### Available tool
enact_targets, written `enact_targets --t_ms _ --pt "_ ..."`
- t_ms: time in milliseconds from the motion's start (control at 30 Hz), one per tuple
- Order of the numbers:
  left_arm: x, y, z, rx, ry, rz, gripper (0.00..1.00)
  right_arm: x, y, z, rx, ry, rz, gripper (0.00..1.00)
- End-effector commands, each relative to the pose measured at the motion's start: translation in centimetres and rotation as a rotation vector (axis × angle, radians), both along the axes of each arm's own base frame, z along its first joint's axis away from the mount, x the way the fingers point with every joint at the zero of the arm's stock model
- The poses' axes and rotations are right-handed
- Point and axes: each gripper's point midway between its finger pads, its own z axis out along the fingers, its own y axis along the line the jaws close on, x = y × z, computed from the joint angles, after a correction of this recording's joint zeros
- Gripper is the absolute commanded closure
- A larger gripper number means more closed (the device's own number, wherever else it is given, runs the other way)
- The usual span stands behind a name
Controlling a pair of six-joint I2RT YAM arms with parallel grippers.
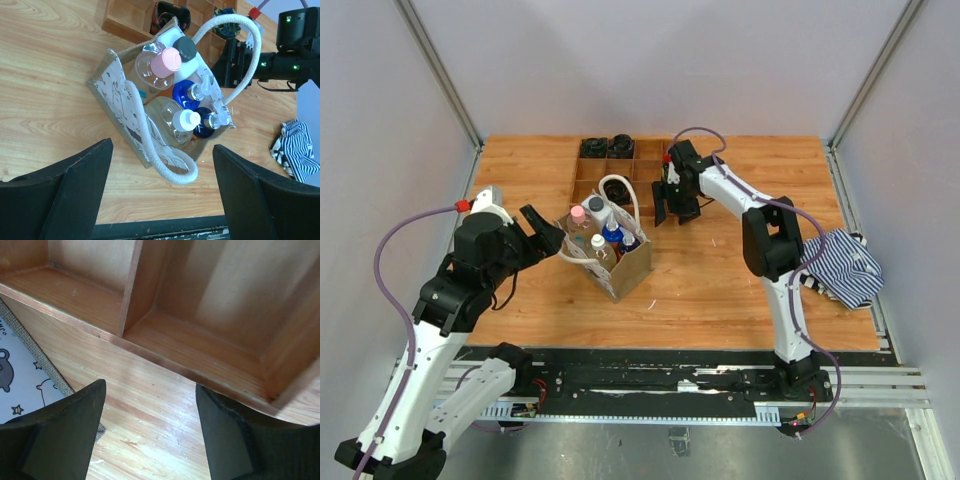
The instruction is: Take the personal care products out of the canvas bag
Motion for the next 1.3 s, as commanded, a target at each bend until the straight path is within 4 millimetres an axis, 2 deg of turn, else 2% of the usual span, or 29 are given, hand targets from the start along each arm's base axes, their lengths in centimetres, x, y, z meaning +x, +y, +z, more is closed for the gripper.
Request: enact_targets --t_ms 0,100,300,433,600,633,700,733,800,867,933,1033,1100,1167,1267 --pt "0.3 -0.1 0.0 0.002 -0.016 -0.008 0.14 0.4 2.9 1.1 0.047 -0.014 0.014 0.27" --pt "0.4 -0.2 -0.1 0.001 -0.012 -0.012 0.14 1.4 3.7 -0.7 0.026 -0.010 -0.001 0.27" --pt "0.4 -0.2 -0.1 0.003 -0.013 -0.014 0.14 5.2 4.3 -1.9 -0.025 -0.124 -0.049 0.27" --pt "0.4 -0.2 0.0 0.012 -0.009 -0.016 0.14 8.0 4.2 -1.1 -0.049 -0.235 -0.083 0.27" --pt "0.4 0.0 0.0 0.020 -0.010 -0.010 0.14 8.3 4.1 1.7 -0.019 -0.320 -0.083 0.27" --pt "0.4 0.0 -0.1 0.020 -0.008 -0.011 0.14 7.9 3.9 2.7 -0.008 -0.337 -0.078 0.27" --pt "0.4 -0.1 -0.2 0.021 -0.003 -0.012 0.14 5.5 2.8 5.1 -0.050 -0.363 -0.071 0.30" --pt "0.4 -0.2 -0.2 0.013 -0.004 -0.016 0.14 3.8 2.3 6.7 -0.088 -0.388 -0.067 0.30" --pt "0.6 -0.6 0.0 -0.005 -0.012 -0.027 0.14 0.1 1.2 12.0 -0.163 -0.535 -0.064 0.29" --pt "0.8 -0.9 -0.1 -0.009 -0.013 -0.037 0.14 -3.5 1.0 15.2 -0.192 -0.637 -0.034 0.29" --pt "1.2 -0.8 -0.5 0.012 -0.001 -0.036 0.14 -7.2 1.9 17.7 -0.165 -0.706 0.032 0.29" --pt "2.0 -0.8 -0.6 0.035 0.009 -0.028 0.14 -12.1 4.6 19.8 -0.049 -0.739 0.166 0.30" --pt "2.8 -1.0 -0.1 0.038 0.000 -0.025 0.13 -14.3 6.4 20.1 0.024 -0.719 0.249 0.30" --pt "3.6 -1.1 0.5 0.044 -0.007 -0.020 0.13 -15.6 7.6 19.9 0.055 -0.694 0.313 0.31" --pt "4.5 -1.5 1.5 0.048 -0.008 -0.027 0.13 -15.4 8.4 19.0 0.031 -0.681 0.346 0.31"
